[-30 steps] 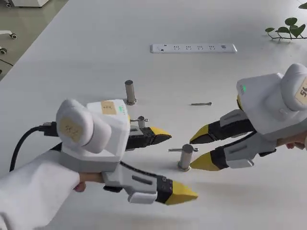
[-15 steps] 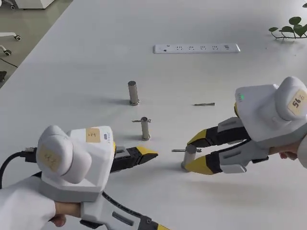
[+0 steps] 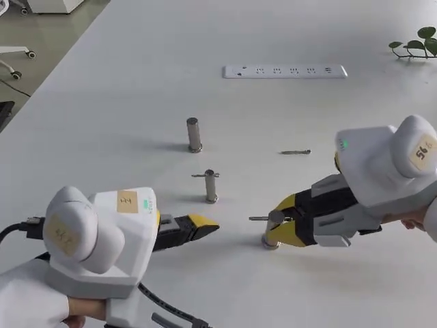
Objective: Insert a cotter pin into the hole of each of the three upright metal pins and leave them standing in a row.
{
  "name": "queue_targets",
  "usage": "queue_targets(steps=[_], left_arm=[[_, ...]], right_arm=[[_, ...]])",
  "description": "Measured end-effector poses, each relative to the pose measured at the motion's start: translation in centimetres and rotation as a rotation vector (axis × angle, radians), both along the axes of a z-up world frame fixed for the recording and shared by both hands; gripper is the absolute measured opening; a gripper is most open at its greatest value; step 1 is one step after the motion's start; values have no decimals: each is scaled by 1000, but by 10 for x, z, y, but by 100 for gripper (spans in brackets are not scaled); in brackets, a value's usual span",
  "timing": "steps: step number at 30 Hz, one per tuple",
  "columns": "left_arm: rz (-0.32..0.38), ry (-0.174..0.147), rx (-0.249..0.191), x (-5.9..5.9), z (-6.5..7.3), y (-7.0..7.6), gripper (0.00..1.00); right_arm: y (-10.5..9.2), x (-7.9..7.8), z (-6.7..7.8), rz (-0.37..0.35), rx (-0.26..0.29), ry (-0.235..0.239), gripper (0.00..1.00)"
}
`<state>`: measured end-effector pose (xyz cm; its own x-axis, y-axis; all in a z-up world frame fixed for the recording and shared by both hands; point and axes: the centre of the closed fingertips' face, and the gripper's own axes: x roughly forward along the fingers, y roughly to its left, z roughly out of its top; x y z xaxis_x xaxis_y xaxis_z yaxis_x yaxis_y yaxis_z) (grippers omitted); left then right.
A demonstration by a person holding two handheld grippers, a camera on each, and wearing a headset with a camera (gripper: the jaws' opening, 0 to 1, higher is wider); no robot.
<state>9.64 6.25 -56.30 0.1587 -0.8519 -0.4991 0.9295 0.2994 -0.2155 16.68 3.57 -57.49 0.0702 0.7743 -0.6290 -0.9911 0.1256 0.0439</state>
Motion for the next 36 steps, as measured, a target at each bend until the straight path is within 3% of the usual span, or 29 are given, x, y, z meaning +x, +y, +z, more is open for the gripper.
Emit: queue_targets(steps=[6,9,18,27,31,36], left_arm=[[6,-3,9,0,0,4,99],[24,-18,15,3,1,7,98],[50,-9,15,5,2,15,99],[75,14,31,3,-2,22,98],[79,15,38,3,-2,22,98],[80,16,37,3,-1,20,98]], right_arm=[[-3,15,1,-27,-16,-48,8],[-2,29,6,-58,0,-44,8],[0,65,5,-83,-13,-48,8],[4,66,3,-75,2,-27,8],[5,64,2,-35,-1,-61,8],[5,65,4,-42,12,-78,9]])
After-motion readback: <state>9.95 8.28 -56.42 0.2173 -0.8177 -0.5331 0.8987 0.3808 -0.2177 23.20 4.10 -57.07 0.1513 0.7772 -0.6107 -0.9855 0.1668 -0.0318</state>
